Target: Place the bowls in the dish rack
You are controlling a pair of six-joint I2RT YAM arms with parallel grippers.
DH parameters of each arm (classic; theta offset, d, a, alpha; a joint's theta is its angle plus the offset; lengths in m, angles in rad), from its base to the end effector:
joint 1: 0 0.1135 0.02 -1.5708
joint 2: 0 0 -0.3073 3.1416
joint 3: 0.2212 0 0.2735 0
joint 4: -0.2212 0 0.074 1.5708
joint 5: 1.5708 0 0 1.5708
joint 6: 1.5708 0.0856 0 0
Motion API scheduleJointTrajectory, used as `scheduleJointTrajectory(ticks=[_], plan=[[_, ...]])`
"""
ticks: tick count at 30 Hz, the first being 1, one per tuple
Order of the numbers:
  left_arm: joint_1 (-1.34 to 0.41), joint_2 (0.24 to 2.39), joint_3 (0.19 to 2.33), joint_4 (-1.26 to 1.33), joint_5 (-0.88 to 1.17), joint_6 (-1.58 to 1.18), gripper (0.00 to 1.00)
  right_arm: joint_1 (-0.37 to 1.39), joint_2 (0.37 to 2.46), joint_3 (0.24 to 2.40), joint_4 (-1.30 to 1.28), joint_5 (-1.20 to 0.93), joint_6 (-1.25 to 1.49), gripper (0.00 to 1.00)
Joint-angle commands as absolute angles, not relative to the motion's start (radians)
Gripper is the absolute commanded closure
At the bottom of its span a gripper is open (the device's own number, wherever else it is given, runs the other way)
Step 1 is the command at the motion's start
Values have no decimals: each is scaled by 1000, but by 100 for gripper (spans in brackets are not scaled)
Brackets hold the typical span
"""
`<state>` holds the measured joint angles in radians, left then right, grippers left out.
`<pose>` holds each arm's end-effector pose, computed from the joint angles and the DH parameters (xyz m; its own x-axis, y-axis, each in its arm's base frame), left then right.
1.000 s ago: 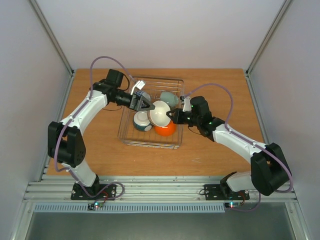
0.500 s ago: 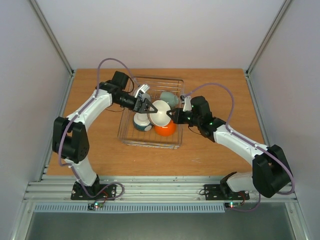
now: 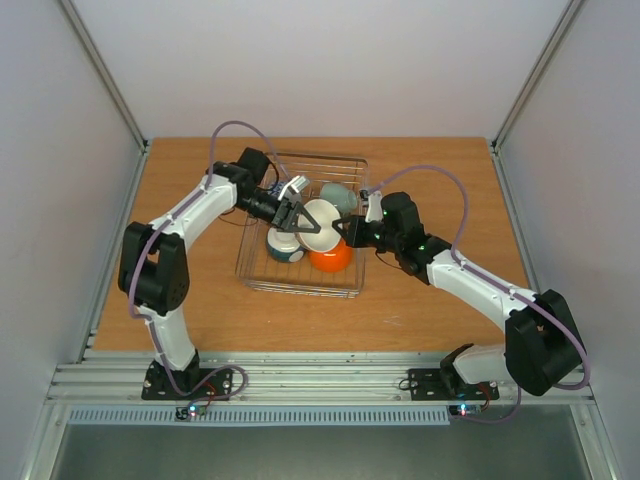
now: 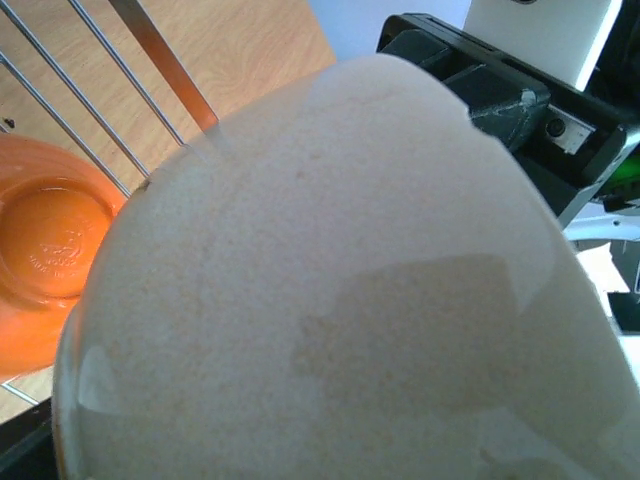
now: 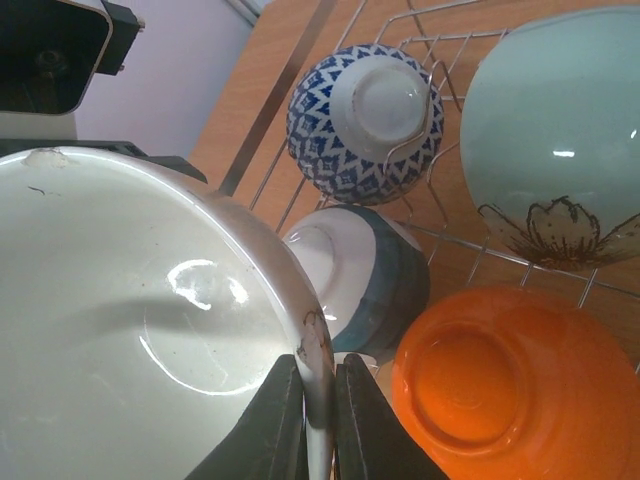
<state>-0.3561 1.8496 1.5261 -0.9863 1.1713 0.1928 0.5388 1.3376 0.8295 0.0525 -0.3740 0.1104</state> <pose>0.3515 -0.2149 0.2773 -0.8201 0.3845 -0.4238 0.5253 0.2119 -0.8241 0.2838 0.2061 0.2675 -0.4590 -0.1549 -0.8748 -0.7130 0.6517 0.2587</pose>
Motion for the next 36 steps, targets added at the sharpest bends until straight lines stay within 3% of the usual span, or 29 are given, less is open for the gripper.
scheduleJointTrajectory(ticks=[1, 2, 4, 6, 7, 10, 13, 19, 36], plan=[[-365, 1853, 1567, -1037, 1201, 256, 19, 546, 1296, 867, 161, -392, 109, 99], [-365, 1848, 1568, -1034, 1188, 255, 25, 546, 1299, 866, 162, -393, 110, 99], [-367, 1831, 1564, -1022, 1165, 247, 46, 546, 1300, 864, 168, -394, 114, 99], [-369, 1820, 1560, -1013, 1151, 238, 90, 546, 1304, 863, 172, -398, 114, 99], [-370, 1818, 1561, -1016, 1145, 234, 98, 545, 1305, 864, 172, -398, 114, 98], [-370, 1815, 1562, -1024, 1140, 241, 100, 546, 1311, 870, 162, -398, 111, 90], [-370, 1790, 1566, -1019, 1084, 245, 100, 546, 1307, 875, 140, -394, 102, 76], [-397, 1649, 1500, -908, 766, 240, 99, 546, 1287, 889, 81, -358, 76, 57], [-582, 1530, 1348, -841, 251, 480, 100, 545, 1215, 857, -27, -254, 24, 52]])
